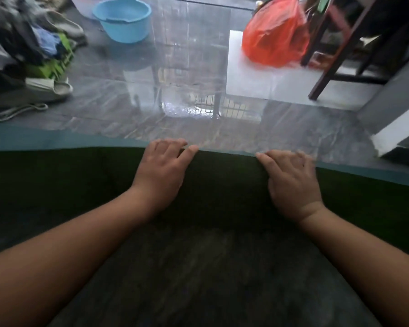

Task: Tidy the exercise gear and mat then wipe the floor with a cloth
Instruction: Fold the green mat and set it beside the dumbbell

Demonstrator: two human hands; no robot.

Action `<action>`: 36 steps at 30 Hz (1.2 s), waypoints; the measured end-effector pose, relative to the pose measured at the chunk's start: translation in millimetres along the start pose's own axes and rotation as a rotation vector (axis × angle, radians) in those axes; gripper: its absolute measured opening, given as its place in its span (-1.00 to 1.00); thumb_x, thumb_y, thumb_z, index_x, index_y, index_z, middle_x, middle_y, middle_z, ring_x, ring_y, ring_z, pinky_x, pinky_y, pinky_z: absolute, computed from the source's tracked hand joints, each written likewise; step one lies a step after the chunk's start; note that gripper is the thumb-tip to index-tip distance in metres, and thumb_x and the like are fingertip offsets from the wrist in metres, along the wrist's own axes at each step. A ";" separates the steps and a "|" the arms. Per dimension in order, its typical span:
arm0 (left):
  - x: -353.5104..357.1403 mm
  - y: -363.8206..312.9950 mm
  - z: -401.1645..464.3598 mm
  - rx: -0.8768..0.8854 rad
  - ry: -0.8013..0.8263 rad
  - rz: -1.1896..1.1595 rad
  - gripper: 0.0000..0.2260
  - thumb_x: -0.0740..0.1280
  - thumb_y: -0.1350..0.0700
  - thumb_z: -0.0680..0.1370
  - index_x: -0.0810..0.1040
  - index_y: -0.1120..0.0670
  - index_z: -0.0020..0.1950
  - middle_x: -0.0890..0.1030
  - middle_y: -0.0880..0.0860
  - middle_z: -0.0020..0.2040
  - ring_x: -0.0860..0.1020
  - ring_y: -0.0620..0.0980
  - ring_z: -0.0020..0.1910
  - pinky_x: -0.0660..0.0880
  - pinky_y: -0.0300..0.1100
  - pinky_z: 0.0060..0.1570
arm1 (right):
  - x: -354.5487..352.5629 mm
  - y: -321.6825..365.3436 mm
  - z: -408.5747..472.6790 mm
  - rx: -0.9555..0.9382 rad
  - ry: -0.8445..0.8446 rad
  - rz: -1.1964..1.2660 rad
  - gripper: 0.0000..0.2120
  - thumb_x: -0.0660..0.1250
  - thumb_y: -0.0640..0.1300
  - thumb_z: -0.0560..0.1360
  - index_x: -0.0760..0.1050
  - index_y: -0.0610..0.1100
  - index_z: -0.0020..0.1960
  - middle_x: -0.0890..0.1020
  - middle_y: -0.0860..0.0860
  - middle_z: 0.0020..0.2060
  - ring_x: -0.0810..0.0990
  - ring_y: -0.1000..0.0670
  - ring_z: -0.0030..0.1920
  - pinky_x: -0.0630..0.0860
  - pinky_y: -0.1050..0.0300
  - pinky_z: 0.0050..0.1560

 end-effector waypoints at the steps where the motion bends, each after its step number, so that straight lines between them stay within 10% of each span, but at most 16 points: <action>1: 8.2 1.6 4.0 -0.005 0.025 0.013 -0.45 0.37 0.25 0.45 0.40 0.07 0.45 0.49 0.20 0.34 0.43 0.26 0.31 0.33 0.21 0.32 | 12.1 -4.4 1.0 0.033 0.045 -0.024 -0.48 0.19 -0.21 0.51 0.32 -0.07 0.47 0.43 -0.08 0.38 0.38 -0.17 0.38 0.20 -0.34 0.40; 8: 85.9 1.0 -2.1 -0.118 0.314 0.025 -0.35 0.14 0.04 0.59 -0.10 -0.09 0.62 -0.07 0.06 0.64 -0.18 0.09 0.61 -0.21 0.16 0.54 | 91.6 0.8 -19.6 0.108 0.263 -0.070 -0.31 0.11 -0.20 0.47 0.08 -0.06 0.59 0.14 -0.02 0.59 0.02 -0.08 0.60 -0.10 -0.41 0.49; 16: 123.8 -14.1 -38.6 -0.113 0.278 -0.022 -0.42 0.04 -0.11 0.57 0.12 -0.02 0.60 0.17 0.10 0.60 0.07 0.12 0.60 -0.04 0.24 0.51 | 98.0 17.7 -39.0 -0.008 0.196 -0.019 -0.41 0.11 -0.16 0.45 0.34 -0.06 0.50 0.35 -0.07 0.50 0.26 -0.13 0.53 -0.03 -0.44 0.47; 25: 158.8 -5.5 -36.6 -0.173 0.438 -0.036 -0.40 -0.05 -0.16 0.62 -0.26 -0.14 0.59 -0.18 0.01 0.63 -0.22 0.06 0.60 -0.21 0.19 0.53 | 120.0 12.2 -17.0 -0.039 0.242 -0.088 -0.34 0.12 -0.28 0.43 0.27 -0.06 0.53 0.30 -0.10 0.53 0.22 -0.17 0.54 -0.01 -0.36 0.50; 36: 227.3 -3.8 -92.2 -0.176 0.798 -0.069 -0.36 0.06 -0.13 0.64 -0.26 -0.17 0.59 -0.22 0.02 0.63 -0.19 0.09 0.60 -0.06 0.18 0.53 | 220.1 19.7 -59.6 0.104 0.749 0.134 -0.37 0.08 0.03 0.64 -0.14 0.08 0.61 -0.11 0.01 0.62 -0.13 -0.08 0.60 -0.07 -0.15 0.54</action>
Point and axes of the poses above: each hand's wrist, its own z-axis towards the middle knuckle, its own x-axis out of the palm, y = z × x, the point moved 9 cm from there along z, towards the middle knuckle
